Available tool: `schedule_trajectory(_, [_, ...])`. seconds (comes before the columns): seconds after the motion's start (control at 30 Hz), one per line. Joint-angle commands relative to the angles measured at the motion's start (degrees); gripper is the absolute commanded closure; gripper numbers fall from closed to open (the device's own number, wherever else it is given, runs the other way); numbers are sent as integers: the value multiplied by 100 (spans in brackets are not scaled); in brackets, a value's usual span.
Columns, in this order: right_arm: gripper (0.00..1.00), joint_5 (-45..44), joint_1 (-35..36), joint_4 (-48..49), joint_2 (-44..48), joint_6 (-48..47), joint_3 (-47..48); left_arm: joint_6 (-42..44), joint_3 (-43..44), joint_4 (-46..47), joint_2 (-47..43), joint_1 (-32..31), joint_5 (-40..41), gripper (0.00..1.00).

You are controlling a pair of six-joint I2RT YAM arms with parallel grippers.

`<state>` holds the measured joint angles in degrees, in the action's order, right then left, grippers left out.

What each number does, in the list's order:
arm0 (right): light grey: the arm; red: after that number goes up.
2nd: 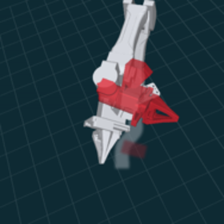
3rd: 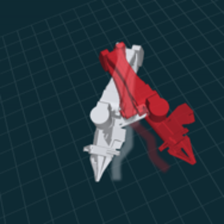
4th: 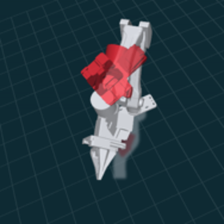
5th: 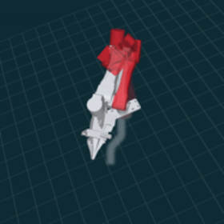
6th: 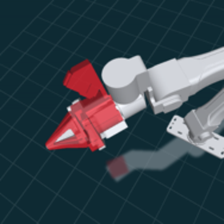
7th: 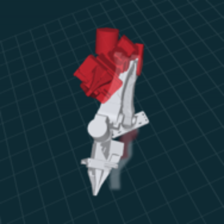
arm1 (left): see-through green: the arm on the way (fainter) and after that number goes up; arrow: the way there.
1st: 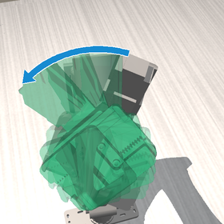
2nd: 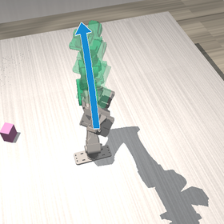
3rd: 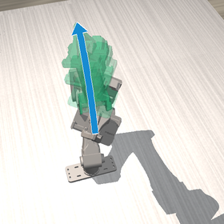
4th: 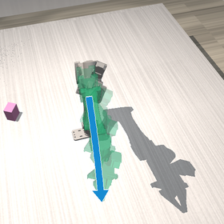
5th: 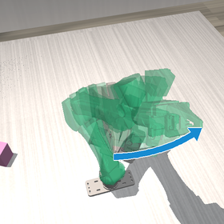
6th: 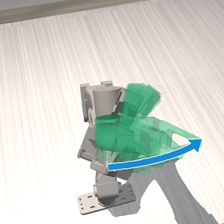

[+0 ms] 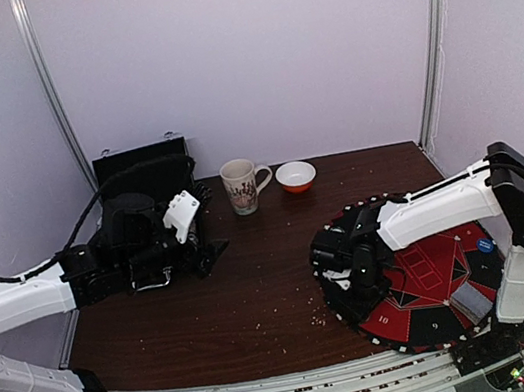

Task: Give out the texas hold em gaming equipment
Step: Pick up the pile of poker chips from the poker table mat, then place the poker chips pile in the small blind area.

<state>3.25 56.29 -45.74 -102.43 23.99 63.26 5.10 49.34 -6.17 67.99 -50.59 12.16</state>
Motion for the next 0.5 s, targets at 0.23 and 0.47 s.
schedule_trajectory(0.23, [65,-953,-1290,-320,255,-168,-348,237,-173,143,-278,-21,230,2])
schedule_trajectory(0.47, [66,-1069,-2576,-131,341,-483,-533,502,-43,92,-220,-21,208,2])
